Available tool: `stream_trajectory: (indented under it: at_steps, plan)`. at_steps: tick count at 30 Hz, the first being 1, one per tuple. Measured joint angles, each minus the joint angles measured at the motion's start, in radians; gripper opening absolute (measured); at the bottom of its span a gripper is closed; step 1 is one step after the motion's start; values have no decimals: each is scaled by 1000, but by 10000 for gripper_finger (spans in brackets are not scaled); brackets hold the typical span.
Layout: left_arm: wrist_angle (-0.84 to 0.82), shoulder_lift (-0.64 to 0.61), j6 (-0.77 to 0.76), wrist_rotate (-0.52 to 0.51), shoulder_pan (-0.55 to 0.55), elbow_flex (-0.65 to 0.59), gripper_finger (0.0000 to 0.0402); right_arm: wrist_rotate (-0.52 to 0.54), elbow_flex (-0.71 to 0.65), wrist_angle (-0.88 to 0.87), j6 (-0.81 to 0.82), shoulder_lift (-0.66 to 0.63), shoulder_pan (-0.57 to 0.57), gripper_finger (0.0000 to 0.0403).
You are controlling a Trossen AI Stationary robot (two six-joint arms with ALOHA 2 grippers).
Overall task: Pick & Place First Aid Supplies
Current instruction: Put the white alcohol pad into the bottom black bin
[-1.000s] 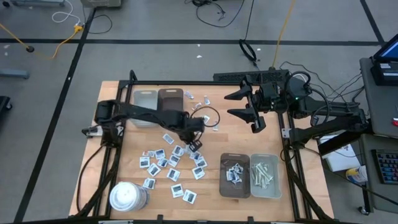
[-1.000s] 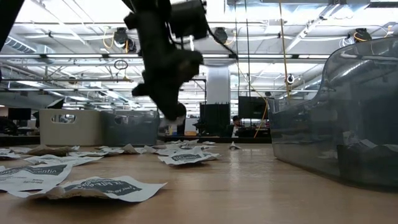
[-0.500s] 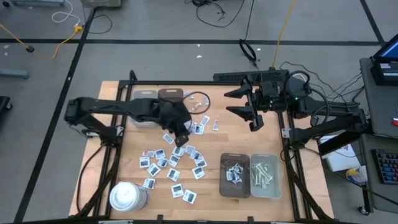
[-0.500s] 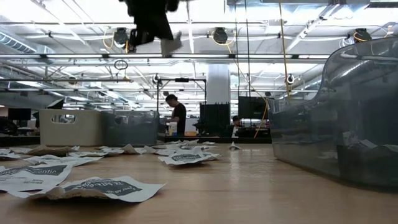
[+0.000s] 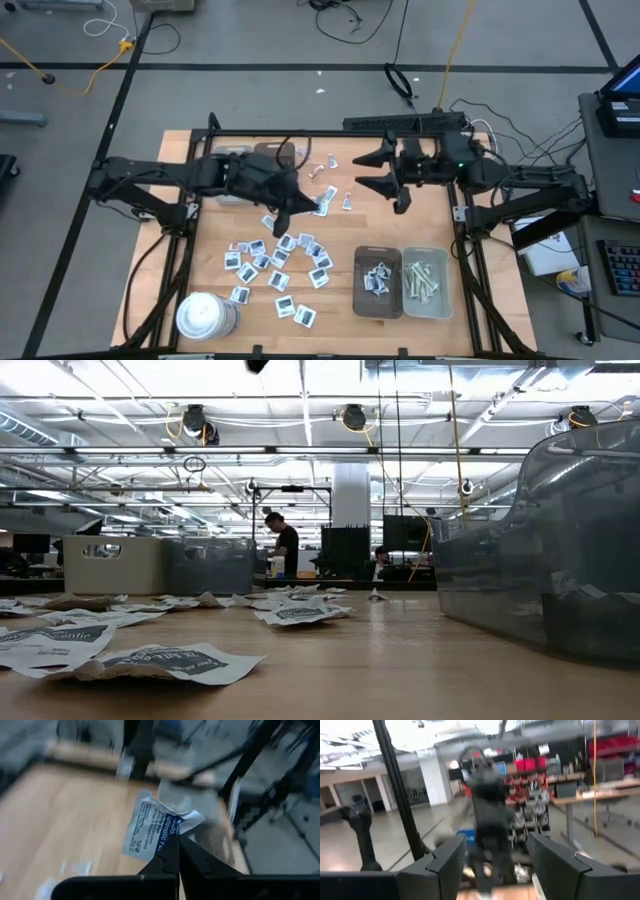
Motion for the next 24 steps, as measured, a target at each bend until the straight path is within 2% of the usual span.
stream_trajectory:
  at_steps: [6,13,18,24]
  plan:
    - [336,2,47,39,-43,-138,0,0,-93,-9,7,11,25,208]
    - [653,43,6,67,-80,-256,0,-3,-223,40,12,22,92,208]
    - [703,79,-34,67,-89,-273,0,-2,-288,192,23,52,150,208]
    - [742,119,-47,70,-101,-275,0,52,-291,241,28,112,196,208]
